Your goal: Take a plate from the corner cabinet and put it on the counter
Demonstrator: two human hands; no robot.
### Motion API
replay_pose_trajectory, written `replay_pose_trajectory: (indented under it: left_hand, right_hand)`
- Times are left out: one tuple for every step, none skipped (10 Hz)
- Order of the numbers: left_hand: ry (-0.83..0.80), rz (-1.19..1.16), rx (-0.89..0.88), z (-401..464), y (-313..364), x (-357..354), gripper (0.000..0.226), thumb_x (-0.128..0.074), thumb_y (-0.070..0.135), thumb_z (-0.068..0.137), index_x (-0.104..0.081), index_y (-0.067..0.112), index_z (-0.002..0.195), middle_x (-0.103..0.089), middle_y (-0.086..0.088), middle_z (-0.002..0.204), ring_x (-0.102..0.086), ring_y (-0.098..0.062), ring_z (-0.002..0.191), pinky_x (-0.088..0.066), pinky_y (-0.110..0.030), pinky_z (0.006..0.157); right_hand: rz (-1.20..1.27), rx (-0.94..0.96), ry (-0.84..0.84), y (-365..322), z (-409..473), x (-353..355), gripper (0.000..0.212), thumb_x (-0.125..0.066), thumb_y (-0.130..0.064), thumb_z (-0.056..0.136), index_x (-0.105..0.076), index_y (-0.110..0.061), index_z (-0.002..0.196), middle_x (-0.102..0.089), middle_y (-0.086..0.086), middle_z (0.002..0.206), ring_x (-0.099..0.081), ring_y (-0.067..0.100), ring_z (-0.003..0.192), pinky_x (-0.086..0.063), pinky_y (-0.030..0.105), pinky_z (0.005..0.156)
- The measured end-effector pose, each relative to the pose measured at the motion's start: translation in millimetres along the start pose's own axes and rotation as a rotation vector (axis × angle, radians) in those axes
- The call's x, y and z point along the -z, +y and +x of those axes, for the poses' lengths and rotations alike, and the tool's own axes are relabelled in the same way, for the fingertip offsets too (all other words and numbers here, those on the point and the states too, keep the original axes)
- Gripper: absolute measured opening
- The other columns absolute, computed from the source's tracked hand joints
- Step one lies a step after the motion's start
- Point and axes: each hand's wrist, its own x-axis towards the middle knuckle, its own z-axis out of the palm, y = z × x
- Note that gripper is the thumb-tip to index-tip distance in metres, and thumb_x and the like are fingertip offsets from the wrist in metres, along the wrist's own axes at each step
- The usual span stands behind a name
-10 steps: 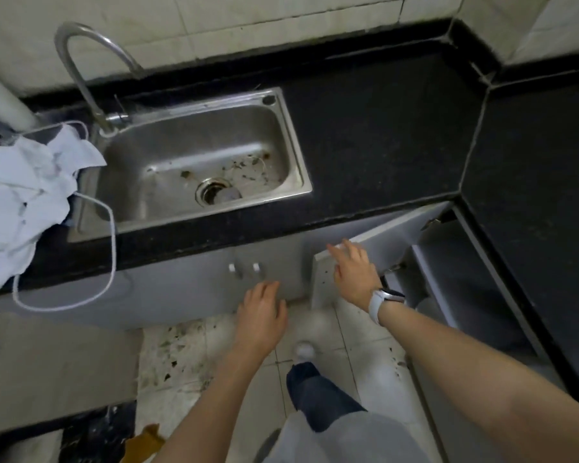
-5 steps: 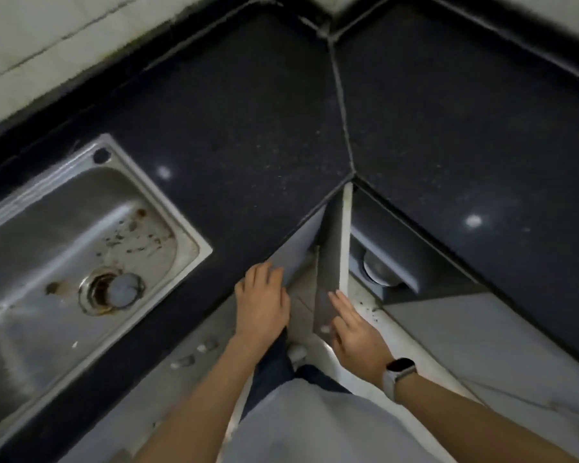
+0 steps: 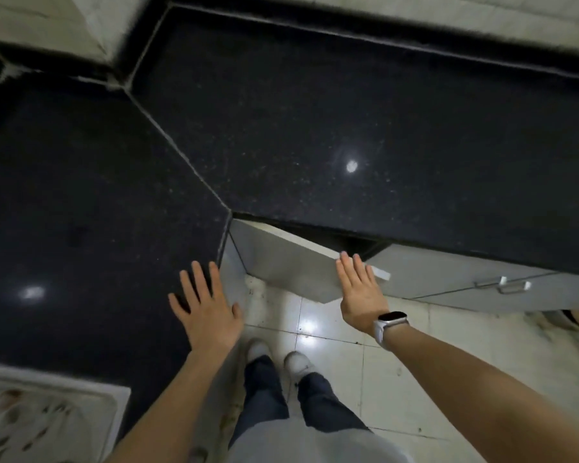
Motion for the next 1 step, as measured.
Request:
replay_pose_trajectory:
  left_hand:
    - [0.006,0.029,0.007,-0.4,3.1,-2.9,0.089,-0.052,0.041,0.082,0.004,0.015,0.146,0.003,-0.014,0.158,0.005,-0.035,0.145,-0.006,-0.063,0.113]
  right_hand:
    - [0.113,-0.028,-0.022,-6.0,6.0,10.6,0.068,-0.032,-0.005,0.086,0.003,-0.011,0.145,0.012,0.009,0.157,0.016,0.027,0.143,0.002,0.039,0.119]
